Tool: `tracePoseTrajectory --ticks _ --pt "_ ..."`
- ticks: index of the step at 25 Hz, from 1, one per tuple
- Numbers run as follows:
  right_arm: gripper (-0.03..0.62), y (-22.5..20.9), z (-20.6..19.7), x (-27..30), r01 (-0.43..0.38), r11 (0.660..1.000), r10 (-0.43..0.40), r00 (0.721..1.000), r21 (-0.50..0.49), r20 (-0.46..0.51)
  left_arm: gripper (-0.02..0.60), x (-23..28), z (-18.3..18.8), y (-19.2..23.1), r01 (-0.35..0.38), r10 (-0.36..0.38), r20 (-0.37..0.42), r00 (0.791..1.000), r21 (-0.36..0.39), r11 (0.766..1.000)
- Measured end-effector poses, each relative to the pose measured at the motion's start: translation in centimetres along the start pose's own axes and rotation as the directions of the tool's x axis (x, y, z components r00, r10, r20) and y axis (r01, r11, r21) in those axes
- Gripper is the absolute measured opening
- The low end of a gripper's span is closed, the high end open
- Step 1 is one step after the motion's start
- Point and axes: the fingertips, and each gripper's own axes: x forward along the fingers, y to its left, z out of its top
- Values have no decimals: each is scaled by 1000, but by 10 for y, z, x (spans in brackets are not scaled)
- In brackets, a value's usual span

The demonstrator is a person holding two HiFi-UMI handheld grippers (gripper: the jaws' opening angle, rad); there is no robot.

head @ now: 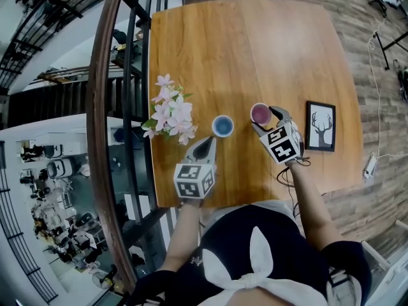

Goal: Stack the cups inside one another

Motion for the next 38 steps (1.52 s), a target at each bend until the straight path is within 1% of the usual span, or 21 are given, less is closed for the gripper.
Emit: tracePoseTrajectory --ticks 8,20,31,38 --pt "305 1 24 -30 24 1000 -25 997 14 77 17 -10 6 -6 9 -9 27 1000 8 1000" --pt "305 4 56 -74 66 998 -61 983 -21 173 17 -27 15 -11 11 -13 69 998 22 1000" --pt "305 15 63 -89 58 997 -49 980 -44 193 17 -40 26 -20 11 -15 92 996 46 999" --pt "305 24 64 -84 44 998 -33 980 -51 195 17 -48 20 -14 -9 5 91 996 40 999"
